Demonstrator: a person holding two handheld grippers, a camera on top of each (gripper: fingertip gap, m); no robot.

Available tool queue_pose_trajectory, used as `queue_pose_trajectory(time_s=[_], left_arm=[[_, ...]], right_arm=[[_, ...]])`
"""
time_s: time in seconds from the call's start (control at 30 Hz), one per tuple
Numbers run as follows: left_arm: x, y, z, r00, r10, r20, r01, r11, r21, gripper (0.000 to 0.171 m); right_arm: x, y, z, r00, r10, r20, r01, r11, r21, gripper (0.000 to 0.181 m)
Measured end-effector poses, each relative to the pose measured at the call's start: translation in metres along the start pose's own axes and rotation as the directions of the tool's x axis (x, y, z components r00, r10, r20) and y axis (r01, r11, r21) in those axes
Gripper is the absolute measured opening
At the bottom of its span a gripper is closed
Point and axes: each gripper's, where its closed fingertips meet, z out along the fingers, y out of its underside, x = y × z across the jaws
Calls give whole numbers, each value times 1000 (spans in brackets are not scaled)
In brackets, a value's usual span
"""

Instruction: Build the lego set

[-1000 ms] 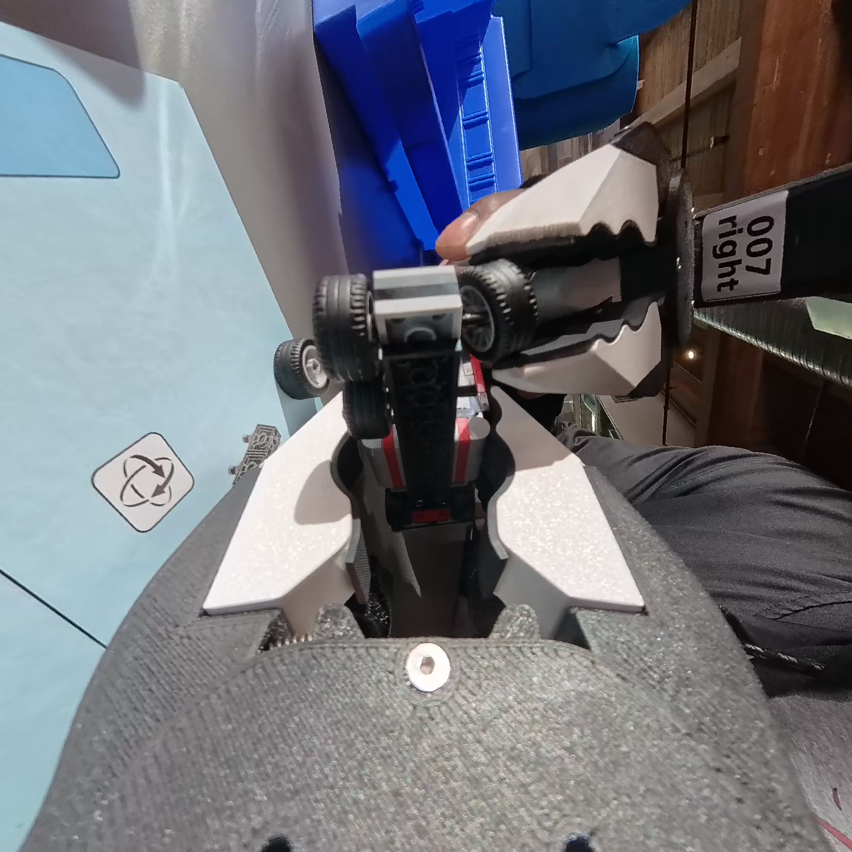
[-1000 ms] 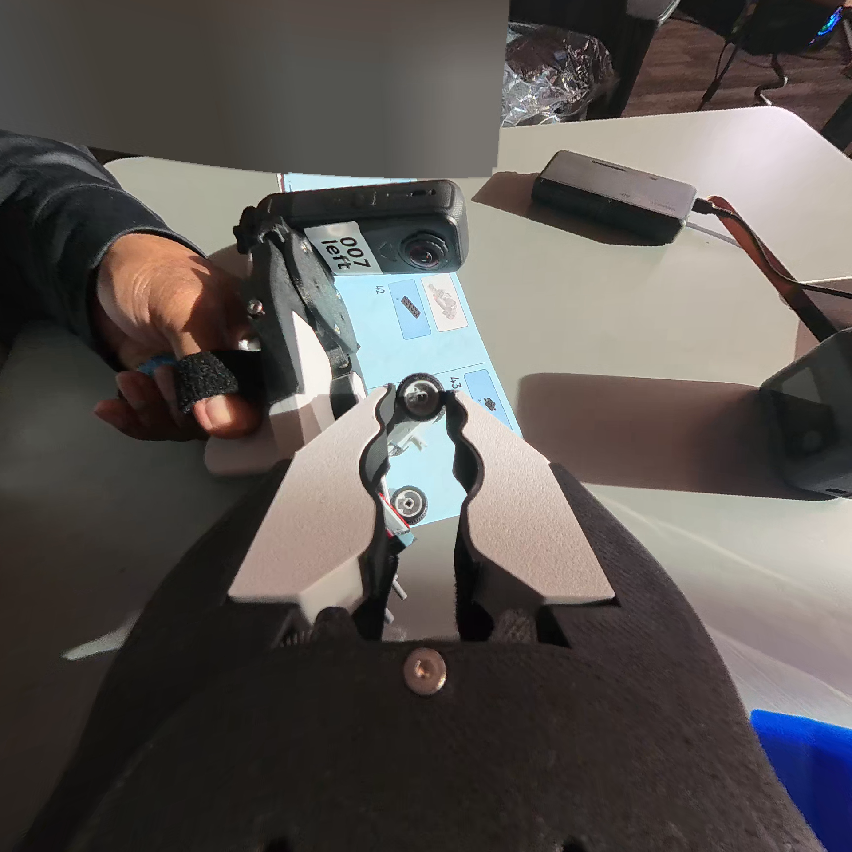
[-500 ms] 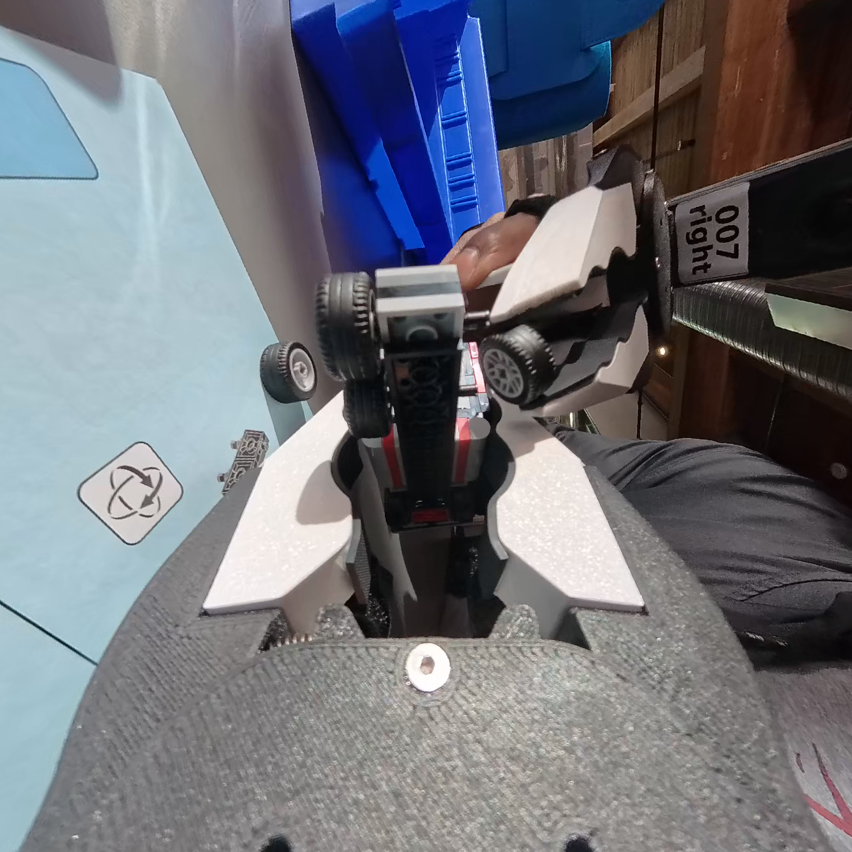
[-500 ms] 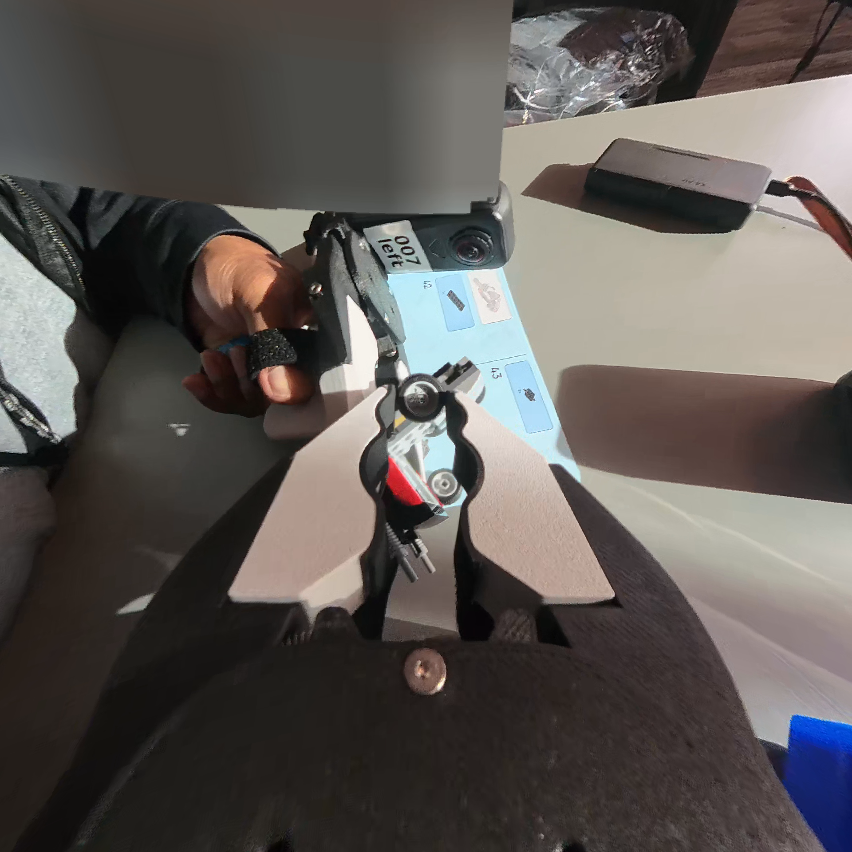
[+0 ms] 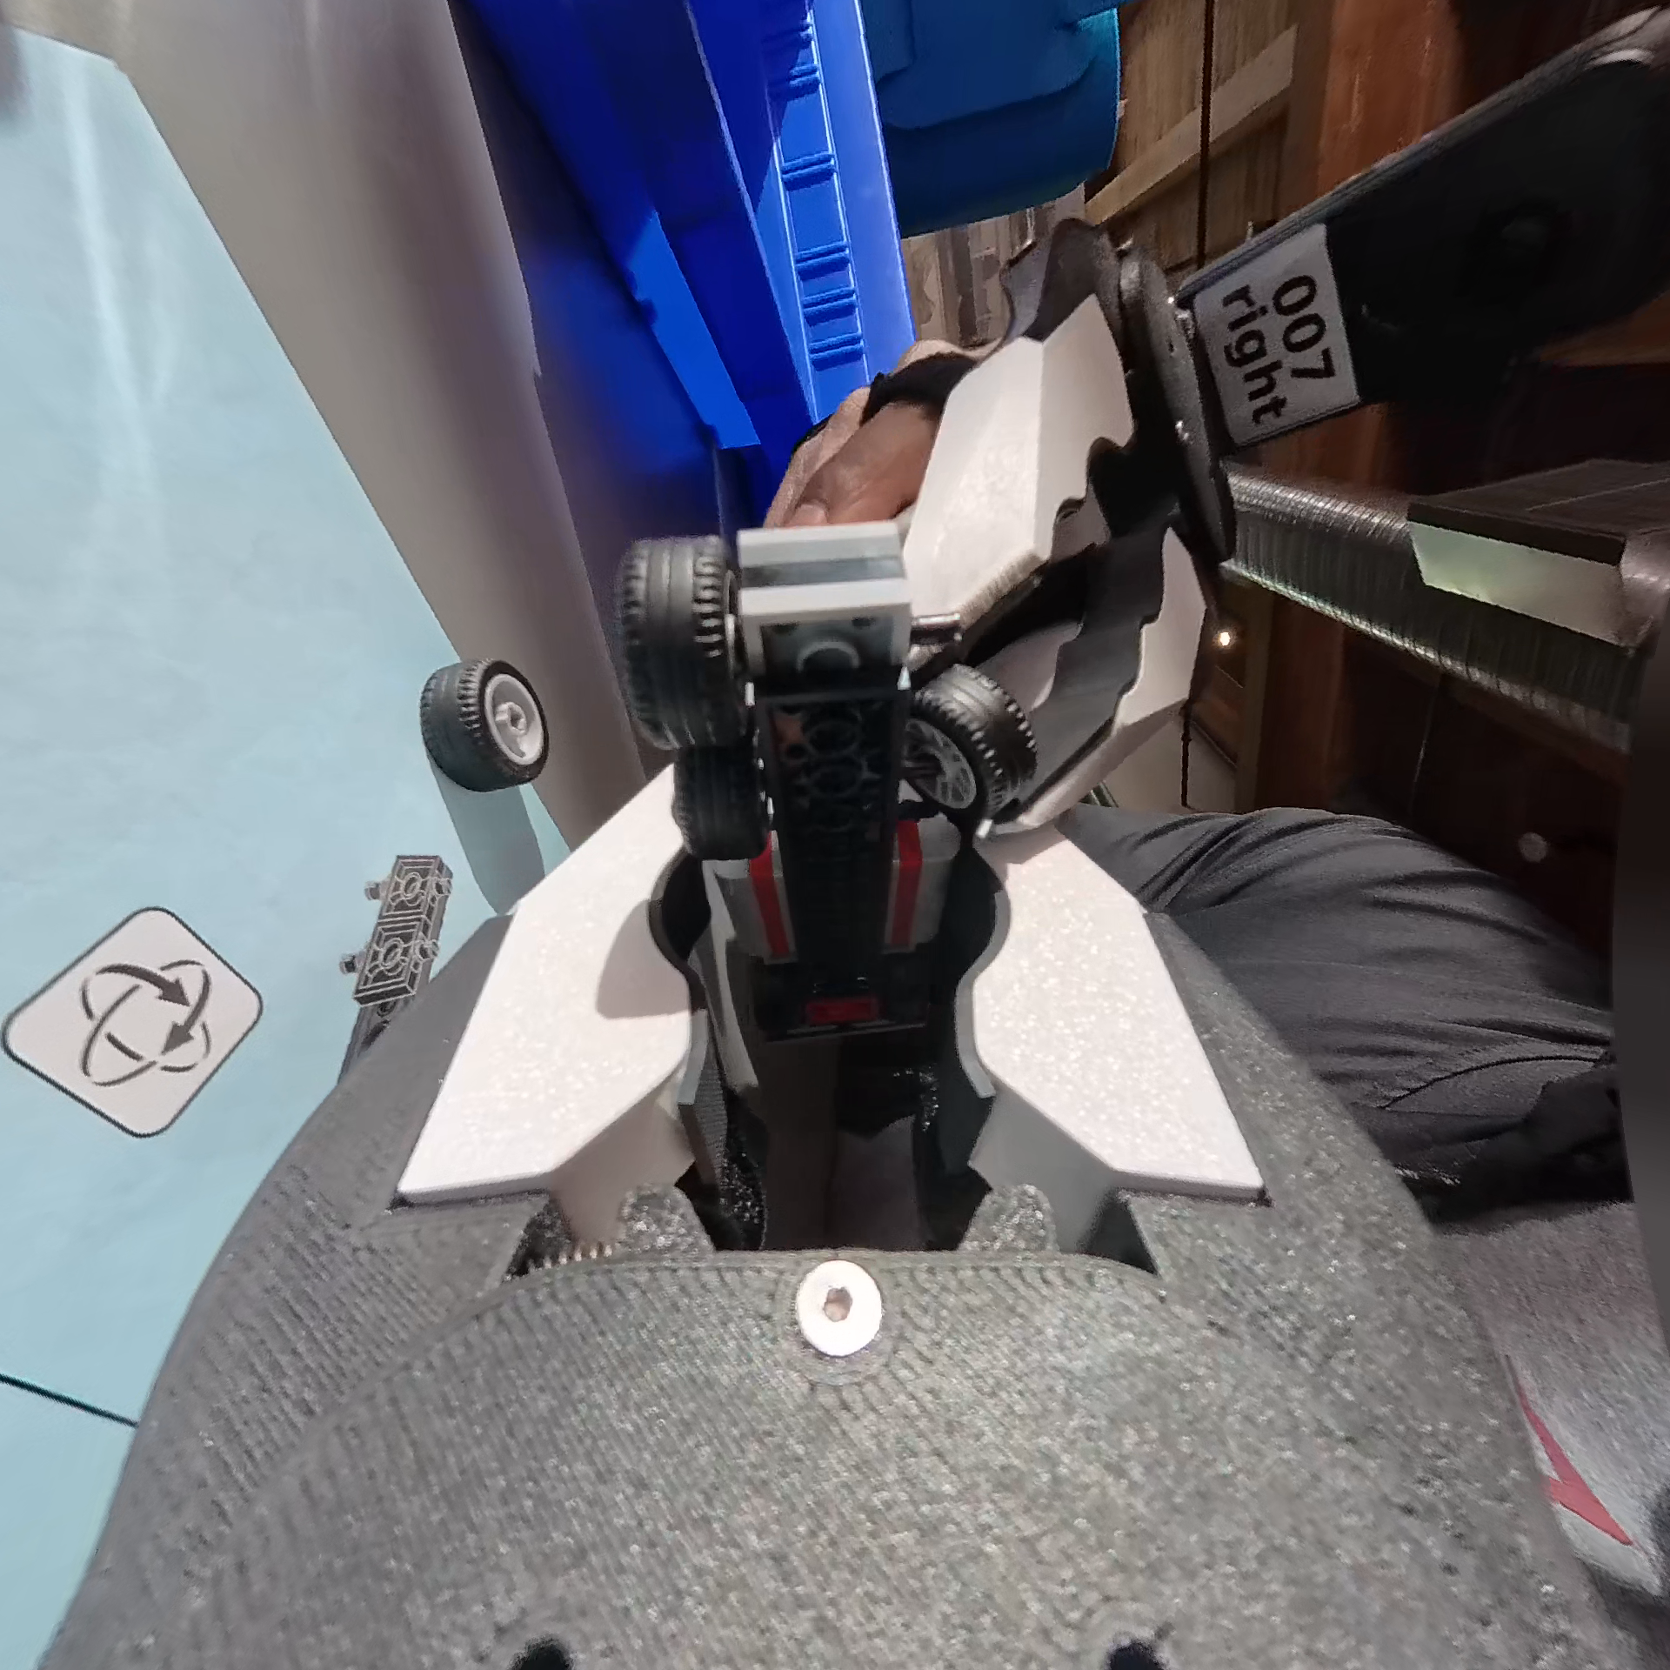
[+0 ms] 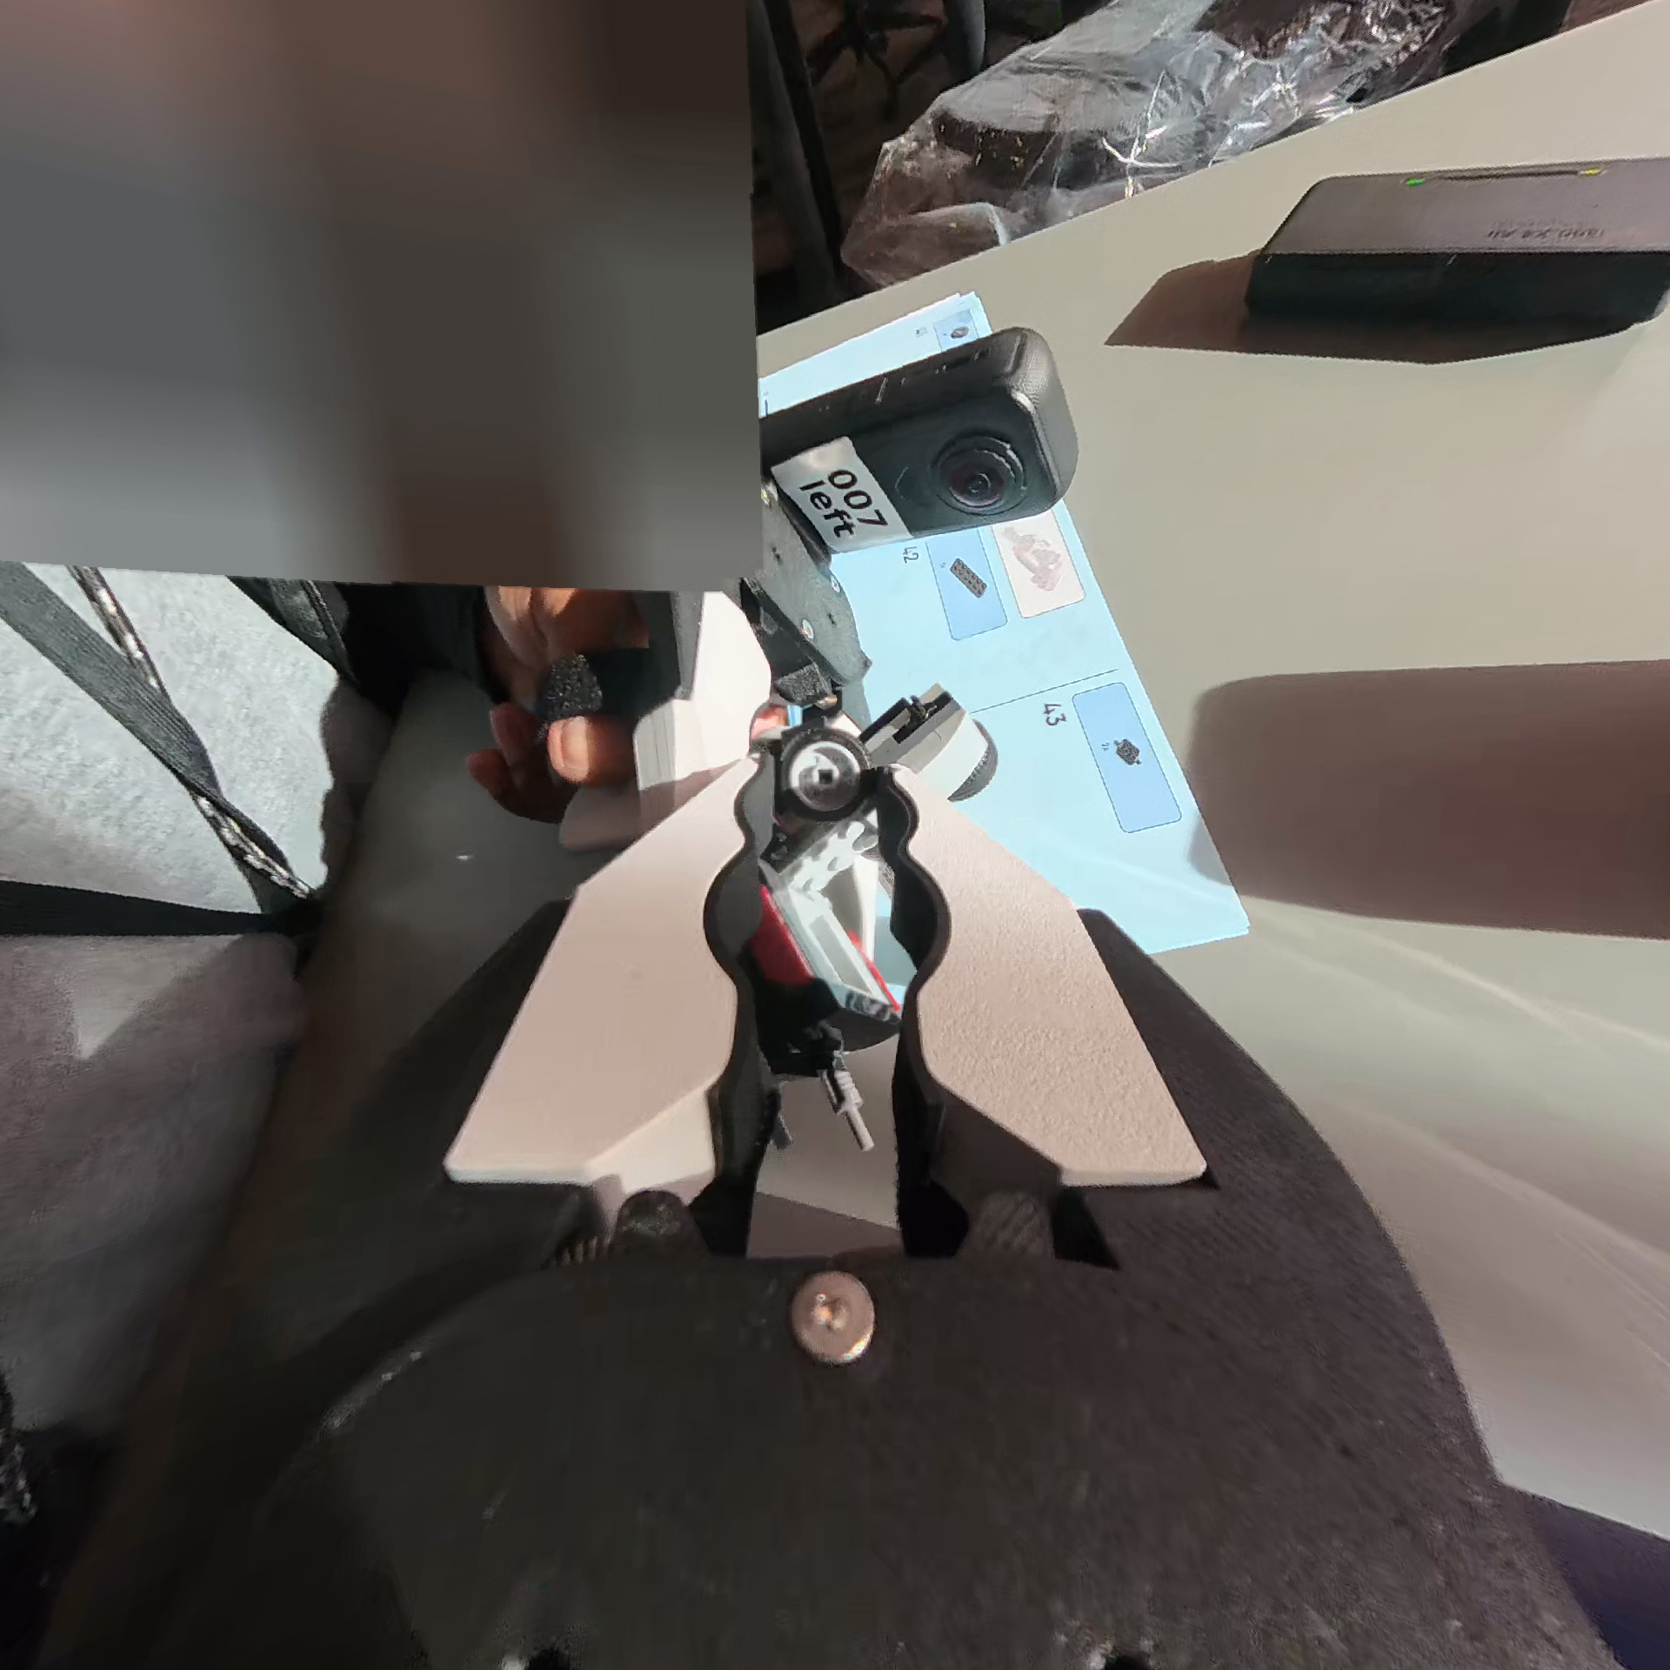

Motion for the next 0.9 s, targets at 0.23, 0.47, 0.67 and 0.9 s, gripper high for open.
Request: queue_pose_trajectory(time_s=[0.23, 0.47, 0.67, 0.9], left_arm=[[5, -3, -2, 998, -26, -56, 26, 1000, 5, 52], [5, -3, -2, 998, -28, -57, 28, 1000, 7, 52], [5, -2, -1, 999, -22, -49, 22, 1000, 4, 52], [6, -1, -1, 999, -12, -49, 12, 1000, -4, 52]], right_arm=[[2, -3, -3, 997, 65, 34, -66, 997, 40, 27], [2, -2, -3, 995, 88, 45, -90, 995, 46, 27], [3, -3, -3, 994, 101, 40, -103, 994, 45, 28], [7, -5, -4, 976, 209, 57, -212, 975, 66, 49]])
